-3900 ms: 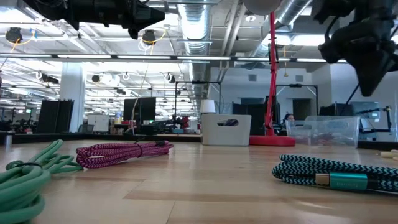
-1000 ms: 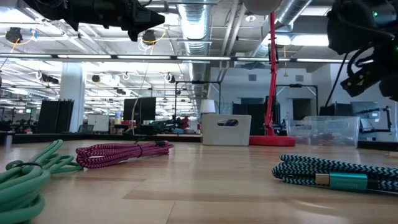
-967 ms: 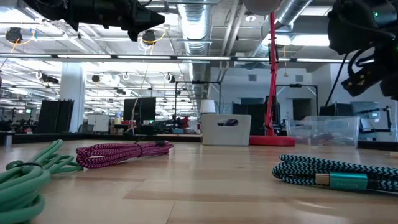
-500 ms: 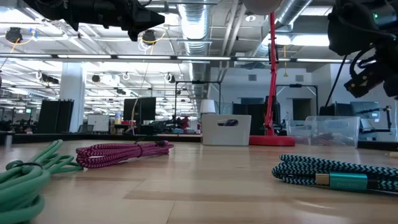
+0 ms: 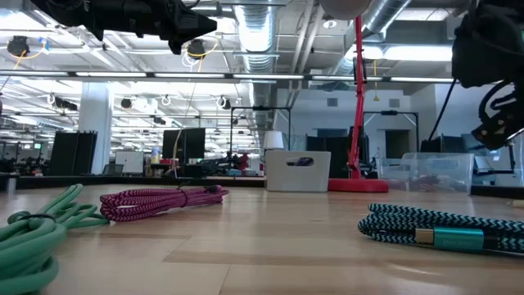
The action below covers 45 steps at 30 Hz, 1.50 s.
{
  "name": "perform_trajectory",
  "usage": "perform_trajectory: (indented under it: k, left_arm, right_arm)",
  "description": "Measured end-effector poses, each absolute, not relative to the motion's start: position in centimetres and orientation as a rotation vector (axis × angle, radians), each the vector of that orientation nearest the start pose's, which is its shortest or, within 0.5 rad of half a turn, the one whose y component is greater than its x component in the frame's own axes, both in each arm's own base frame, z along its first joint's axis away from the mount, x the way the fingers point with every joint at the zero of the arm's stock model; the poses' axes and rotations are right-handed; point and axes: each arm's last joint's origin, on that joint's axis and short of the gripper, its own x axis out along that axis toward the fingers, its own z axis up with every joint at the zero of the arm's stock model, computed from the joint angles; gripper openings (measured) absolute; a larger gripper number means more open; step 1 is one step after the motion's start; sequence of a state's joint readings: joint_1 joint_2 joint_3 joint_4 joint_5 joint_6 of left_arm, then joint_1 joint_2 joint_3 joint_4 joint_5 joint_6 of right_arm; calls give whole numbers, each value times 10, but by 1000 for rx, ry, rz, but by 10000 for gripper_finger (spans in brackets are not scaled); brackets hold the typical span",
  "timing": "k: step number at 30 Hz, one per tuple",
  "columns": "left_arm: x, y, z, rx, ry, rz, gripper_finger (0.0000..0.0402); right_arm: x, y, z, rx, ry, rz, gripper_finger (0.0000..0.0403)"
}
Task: Pick & Place USB Port
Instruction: Put the light blue charger cable into the transparent bin
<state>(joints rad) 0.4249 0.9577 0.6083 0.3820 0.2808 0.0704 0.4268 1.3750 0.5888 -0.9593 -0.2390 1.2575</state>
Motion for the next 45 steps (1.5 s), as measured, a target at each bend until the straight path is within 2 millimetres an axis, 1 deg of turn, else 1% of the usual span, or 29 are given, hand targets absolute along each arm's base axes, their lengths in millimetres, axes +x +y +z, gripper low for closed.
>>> perform_trajectory:
  k: [2, 6, 10, 16, 19, 26, 29, 32, 34, 37, 38, 45]
  left_arm:
    - [199, 81, 295, 82, -26, 146, 33]
    - [199, 81, 295, 82, -26, 145, 33]
    - [199, 81, 295, 82, -26, 145, 33]
    - [199, 81, 295, 82, -26, 145, 33]
    - [199, 81, 295, 82, -26, 145, 33]
    - [199, 81, 295, 82, -26, 145, 33]
    - [199, 81, 295, 82, -26, 145, 33]
    - [199, 81, 295, 82, -26, 145, 33]
    - [199, 81, 295, 82, -26, 146, 33]
    - [199, 81, 295, 82, -26, 146, 33]
    - [199, 81, 295, 82, -26, 145, 33]
    - [199, 81, 295, 82, -26, 145, 33]
  right_arm:
    - [151, 77, 135, 723, 1747, -645, 98]
    - [150, 77, 130, 779, 1720, -682, 98]
    - [148, 76, 127, 799, 1713, -697, 103]
    - [149, 76, 126, 810, 1701, -686, 116]
    - [151, 77, 126, 848, 1692, -699, 120]
    - [153, 79, 126, 906, 1691, -693, 116]
    - [153, 79, 126, 913, 1687, -697, 107]
    - [154, 79, 126, 910, 1681, -697, 89]
    - [154, 79, 126, 901, 1673, -696, 67]
    - [154, 79, 126, 875, 1658, -690, 19]
    - [154, 79, 126, 858, 1657, -680, 10]
    - [153, 77, 128, 791, 1671, -658, 2]
